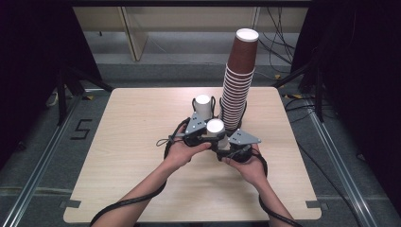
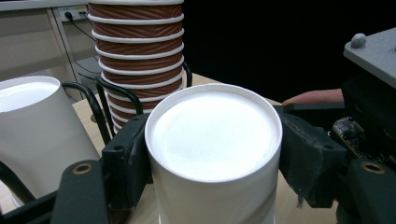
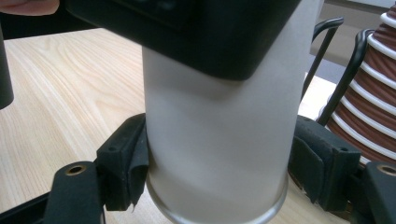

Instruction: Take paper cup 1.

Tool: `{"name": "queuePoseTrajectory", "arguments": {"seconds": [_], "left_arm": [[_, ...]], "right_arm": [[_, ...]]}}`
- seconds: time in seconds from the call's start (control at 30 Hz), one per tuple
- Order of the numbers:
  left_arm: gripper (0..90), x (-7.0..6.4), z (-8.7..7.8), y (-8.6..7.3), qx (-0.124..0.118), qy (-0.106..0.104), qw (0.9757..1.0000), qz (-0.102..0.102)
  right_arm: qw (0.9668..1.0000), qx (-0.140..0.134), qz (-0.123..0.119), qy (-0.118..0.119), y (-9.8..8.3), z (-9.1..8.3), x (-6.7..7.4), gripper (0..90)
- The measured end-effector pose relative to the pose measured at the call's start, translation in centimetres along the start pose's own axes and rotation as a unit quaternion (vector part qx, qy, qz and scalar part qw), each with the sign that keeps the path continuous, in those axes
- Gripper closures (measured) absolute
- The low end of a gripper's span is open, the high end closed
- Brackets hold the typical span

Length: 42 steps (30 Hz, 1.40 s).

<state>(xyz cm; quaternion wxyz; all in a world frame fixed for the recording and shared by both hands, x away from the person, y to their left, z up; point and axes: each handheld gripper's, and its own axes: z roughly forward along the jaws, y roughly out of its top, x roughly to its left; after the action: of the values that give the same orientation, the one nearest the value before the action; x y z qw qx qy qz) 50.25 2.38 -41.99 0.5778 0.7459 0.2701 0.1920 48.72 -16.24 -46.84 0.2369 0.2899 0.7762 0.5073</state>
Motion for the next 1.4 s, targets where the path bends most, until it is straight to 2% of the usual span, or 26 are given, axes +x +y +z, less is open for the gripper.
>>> {"name": "queuePoseTrajectory", "arguments": {"seconds": [0.2, 0.27, 0.3, 0.37, 0.5, 0.57, 0.63, 0.67, 0.87, 0.93, 0.97, 1.0, 1.2, 1.3, 1.4], "left_arm": [[24.5, 0.2, 0.0, 0.1, -0.005, 0.003, 1.0, 0.006], [21.5, 0.2, -0.2, 0.2, -0.005, 0.003, 1.0, 0.008], [20.1, 0.3, -0.2, 0.3, -0.006, 0.005, 0.9999, 0.011], [17.6, 0.3, -0.4, 0.3, -0.007, 0.007, 0.9999, 0.01], [14.6, 0.5, -0.8, 0.1, -0.008, 0.008, 0.9999, 0.012], [14.3, 0.6, -1.1, 0.1, -0.007, 0.011, 0.9998, 0.014], [14.2, 0.7, -1.3, 0.1, -0.01, 0.011, 0.9998, 0.013], [14.2, 0.7, -1.5, 0.1, -0.011, 0.011, 0.9998, 0.013], [14.2, 0.8, -2.6, 0.2, -0.017, 0.011, 0.9997, 0.015], [14.2, 0.9, -2.8, 0.1, -0.015, 0.012, 0.9997, 0.016], [14.2, 1.0, -3.0, 0.1, -0.014, 0.013, 0.9997, 0.015], [14.2, 1.1, -3.1, 0.0, -0.014, 0.013, 0.9997, 0.014], [14.3, 1.5, -3.5, -0.3, -0.013, 0.018, 0.9997, 0.013], [14.3, 1.6, -3.6, -0.5, -0.011, 0.018, 0.9997, 0.013], [14.4, 1.6, -3.7, -0.6, -0.009, 0.016, 0.9997, 0.015]], "right_arm": [[1.0, -0.001, -0.005, 0.007, 0.1, 0.1, -0.1, 27.5], [1.0, 0.002, -0.005, 0.002, 0.1, 0.0, -0.1, 27.6], [0.9998, -0.007, -0.018, -0.004, 0.1, 0.2, -0.3, 27.6], [0.9999, 0.008, -0.007, 0.002, 0.1, 0.1, -0.2, 27.6], [0.9996, 0.011, -0.024, -0.011, 0.0, 0.1, -0.6, 27.7], [0.9993, 0.017, -0.026, -0.018, 0.0, 0.2, -0.6, 27.7], [0.9993, 0.027, -0.017, -0.018, 0.0, 0.1, -0.7, 27.7], [0.999, 0.023, -0.031, -0.024, 0.1, 0.1, -1.0, 27.7], [0.9983, 0.034, -0.033, -0.033, 0.0, -0.2, -1.6, 27.8], [0.9978, 0.039, -0.039, -0.036, 0.0, -0.3, -1.9, 27.8], [0.9972, 0.041, -0.05, -0.039, 0.1, -0.4, -2.1, 27.8], [0.9972, 0.047, -0.043, -0.04, 0.1, -0.5, -2.1, 27.8], [0.9959, 0.054, -0.053, -0.049, -0.1, -0.7, -2.8, 27.8], [0.9959, 0.06, -0.046, -0.051, -0.2, -0.7, -2.8, 27.7], [0.9948, 0.067, -0.056, -0.052, -0.3, -0.7, -2.9, 27.5]]}}
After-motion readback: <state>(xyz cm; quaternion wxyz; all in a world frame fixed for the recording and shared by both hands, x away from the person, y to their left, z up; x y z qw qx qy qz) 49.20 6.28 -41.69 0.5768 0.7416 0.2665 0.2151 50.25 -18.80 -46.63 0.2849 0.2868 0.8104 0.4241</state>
